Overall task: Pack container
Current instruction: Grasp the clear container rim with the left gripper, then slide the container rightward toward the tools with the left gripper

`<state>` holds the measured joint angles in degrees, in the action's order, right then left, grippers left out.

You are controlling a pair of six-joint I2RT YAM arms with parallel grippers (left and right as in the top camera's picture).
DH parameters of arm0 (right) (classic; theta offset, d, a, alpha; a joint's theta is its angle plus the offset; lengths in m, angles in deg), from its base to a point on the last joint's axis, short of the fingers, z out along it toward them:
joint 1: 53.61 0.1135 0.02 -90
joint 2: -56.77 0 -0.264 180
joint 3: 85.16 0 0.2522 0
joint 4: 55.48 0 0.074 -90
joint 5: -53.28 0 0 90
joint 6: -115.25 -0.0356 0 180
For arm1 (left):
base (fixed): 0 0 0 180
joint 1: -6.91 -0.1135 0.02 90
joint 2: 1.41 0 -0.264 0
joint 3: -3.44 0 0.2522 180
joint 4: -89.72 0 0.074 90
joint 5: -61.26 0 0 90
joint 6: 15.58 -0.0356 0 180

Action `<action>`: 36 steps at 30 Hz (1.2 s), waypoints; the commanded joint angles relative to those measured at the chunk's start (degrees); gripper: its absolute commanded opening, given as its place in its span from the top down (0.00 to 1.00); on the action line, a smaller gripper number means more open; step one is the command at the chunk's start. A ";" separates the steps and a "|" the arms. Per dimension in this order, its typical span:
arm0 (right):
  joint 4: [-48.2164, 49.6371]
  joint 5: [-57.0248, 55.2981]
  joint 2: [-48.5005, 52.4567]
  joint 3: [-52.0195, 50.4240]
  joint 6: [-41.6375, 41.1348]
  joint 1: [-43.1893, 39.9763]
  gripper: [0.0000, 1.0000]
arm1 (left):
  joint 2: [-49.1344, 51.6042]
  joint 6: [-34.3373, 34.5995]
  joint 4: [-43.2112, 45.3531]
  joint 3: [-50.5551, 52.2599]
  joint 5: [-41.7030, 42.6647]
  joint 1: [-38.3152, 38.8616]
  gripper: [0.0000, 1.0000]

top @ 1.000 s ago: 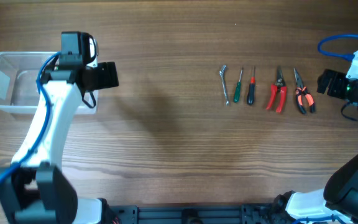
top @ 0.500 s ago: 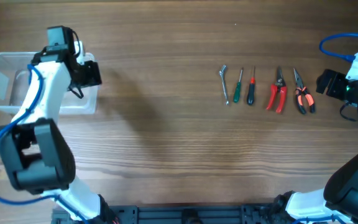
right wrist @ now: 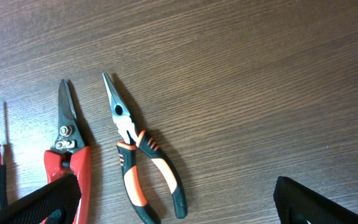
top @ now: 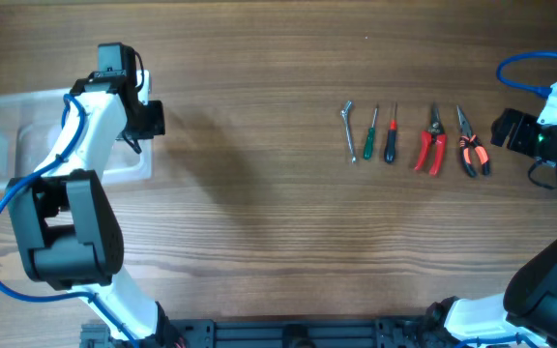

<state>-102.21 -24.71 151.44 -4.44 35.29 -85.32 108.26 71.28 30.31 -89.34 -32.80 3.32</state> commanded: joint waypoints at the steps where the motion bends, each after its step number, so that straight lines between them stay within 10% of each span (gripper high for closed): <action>1: -0.09 1.18 0.55 0.55 -1.25 0.17 0.00 | -0.04 0.15 -0.26 -0.17 -0.74 3.65 0.96; 26: -0.55 1.44 0.55 0.52 -1.27 0.17 0.00 | -0.04 36.76 -4.48 -11.78 -1.36 35.58 0.96; 36: -1.16 2.27 0.55 0.55 -1.51 0.20 0.00 | 0.07 40.04 4.04 -12.50 -0.48 41.99 0.96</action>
<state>-103.04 -23.86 151.44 -4.44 34.75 -85.32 108.30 108.20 31.52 -100.99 -34.94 43.49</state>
